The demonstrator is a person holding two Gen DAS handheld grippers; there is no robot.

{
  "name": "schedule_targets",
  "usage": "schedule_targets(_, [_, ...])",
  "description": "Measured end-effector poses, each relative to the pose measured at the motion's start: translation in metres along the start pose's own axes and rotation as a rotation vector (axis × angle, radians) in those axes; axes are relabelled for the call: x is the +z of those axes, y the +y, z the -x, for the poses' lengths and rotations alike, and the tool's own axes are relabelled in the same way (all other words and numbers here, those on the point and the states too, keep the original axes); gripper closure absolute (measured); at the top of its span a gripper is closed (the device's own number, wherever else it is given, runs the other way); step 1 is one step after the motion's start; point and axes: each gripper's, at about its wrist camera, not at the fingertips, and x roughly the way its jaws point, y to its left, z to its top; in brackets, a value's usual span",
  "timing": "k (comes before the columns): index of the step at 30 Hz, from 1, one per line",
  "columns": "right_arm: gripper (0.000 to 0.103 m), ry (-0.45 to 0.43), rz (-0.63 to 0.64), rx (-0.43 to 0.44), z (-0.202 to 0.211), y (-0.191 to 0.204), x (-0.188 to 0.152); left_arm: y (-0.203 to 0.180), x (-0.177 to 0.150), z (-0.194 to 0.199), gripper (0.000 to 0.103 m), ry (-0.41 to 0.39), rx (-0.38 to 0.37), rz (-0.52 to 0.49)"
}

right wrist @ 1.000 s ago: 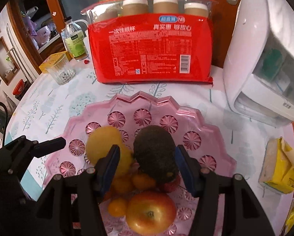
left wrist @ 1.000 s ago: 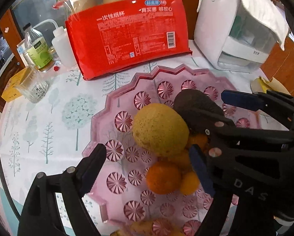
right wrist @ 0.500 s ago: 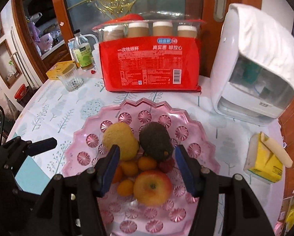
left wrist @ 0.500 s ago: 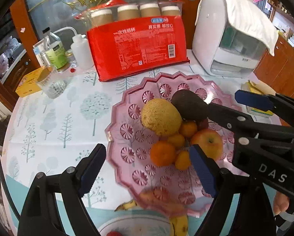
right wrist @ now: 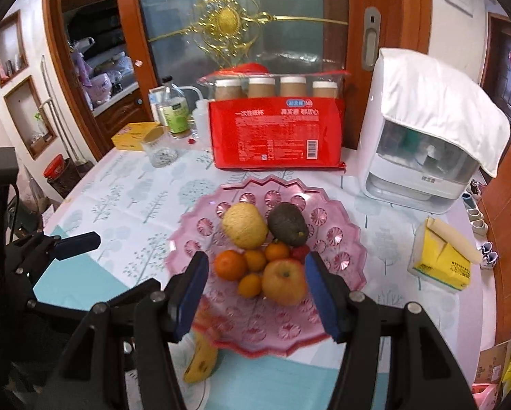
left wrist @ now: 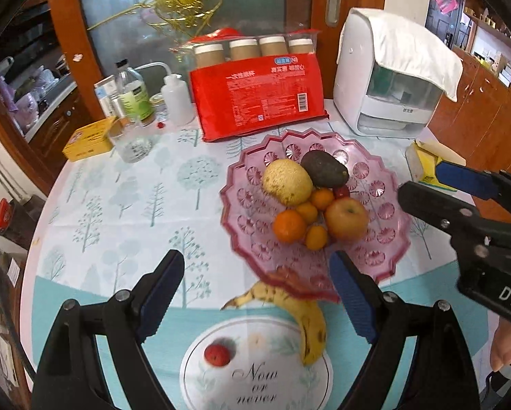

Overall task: Organize fruits
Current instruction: 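Grasp the last red apple with the left tool while the right tool grasps the banana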

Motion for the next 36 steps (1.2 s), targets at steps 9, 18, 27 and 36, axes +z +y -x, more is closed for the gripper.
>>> schedule_targets(9, [0.044,-0.034,0.011,0.035,0.041,0.015,-0.026,0.033,-0.034,0.048,0.017,-0.039,0.032,0.064])
schedule_targets(18, [0.044,-0.005,0.044,0.058,0.043,0.035,-0.057,0.066,-0.07,0.053,0.017,0.002,0.095,0.159])
schedule_targets(27, [0.044,0.082,0.02,0.075,0.01,0.042,-0.094,0.08,-0.107,0.019,0.017,0.07,0.089,0.191])
schedule_targets(36, [0.044,0.164,0.0,0.071,-0.029,0.048,-0.122,0.074,-0.135,-0.034,0.017,0.144,0.077,0.182])
